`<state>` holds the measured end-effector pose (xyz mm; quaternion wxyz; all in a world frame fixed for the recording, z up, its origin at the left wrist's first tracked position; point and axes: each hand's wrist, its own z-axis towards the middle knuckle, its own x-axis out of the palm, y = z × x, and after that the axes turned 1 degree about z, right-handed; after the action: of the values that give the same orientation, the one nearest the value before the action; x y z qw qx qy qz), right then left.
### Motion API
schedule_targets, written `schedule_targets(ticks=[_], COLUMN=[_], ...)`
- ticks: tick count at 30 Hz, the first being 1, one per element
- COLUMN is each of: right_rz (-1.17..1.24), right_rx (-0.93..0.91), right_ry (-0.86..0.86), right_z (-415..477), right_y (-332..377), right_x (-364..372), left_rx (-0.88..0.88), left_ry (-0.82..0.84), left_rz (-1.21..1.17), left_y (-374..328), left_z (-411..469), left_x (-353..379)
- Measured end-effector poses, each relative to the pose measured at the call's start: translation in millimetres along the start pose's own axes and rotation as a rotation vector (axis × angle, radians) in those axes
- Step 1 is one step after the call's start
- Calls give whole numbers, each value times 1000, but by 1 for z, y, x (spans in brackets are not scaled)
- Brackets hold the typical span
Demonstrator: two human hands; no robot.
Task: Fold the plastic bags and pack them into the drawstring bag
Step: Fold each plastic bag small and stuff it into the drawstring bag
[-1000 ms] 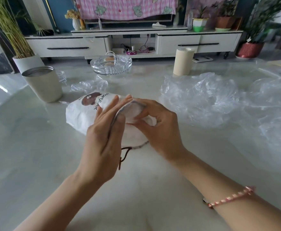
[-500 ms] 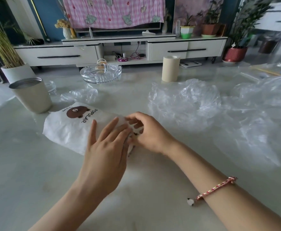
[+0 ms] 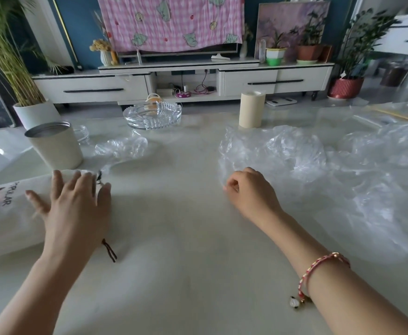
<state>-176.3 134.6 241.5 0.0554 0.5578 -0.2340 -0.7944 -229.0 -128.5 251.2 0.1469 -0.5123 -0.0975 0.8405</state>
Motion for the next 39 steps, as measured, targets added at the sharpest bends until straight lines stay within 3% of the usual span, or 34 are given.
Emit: schedule_targets(ticks=[2,4,5,10,21,26,29,35,39], right_rz=[107,3,-74,-318,-177,-314,-214,135,363], right_rx=[-18,-91,-102,40,51,83,111,116,-3], right_ry=[-127,-280,-277,88,-256,-90,-88,-348,-447], right_z=[2,6,8,10,6,11,18,22,18], right_y=[-1,-3,-4,-14,-12,-25,-35,-39,-22], right_x=[0,-2,-4,-10,-21,-13,-10,-11,-17], left_rx=[87,238,296,459,418,406,394,394,394], left_ry=[-105,-197,-209,-19,-16,9,19,29,22], left_rz=[-123,-266,-338,-483,-486,-488,-494,-512,-527], left_y=[-11,-27,-34,-57,-50,-51,-50,-49,-51], left_z=[-3,-12,-19,-38,-35,-37,-38,-38,-38], left_x=[-1,1,3,18,21,24,26,28,27])
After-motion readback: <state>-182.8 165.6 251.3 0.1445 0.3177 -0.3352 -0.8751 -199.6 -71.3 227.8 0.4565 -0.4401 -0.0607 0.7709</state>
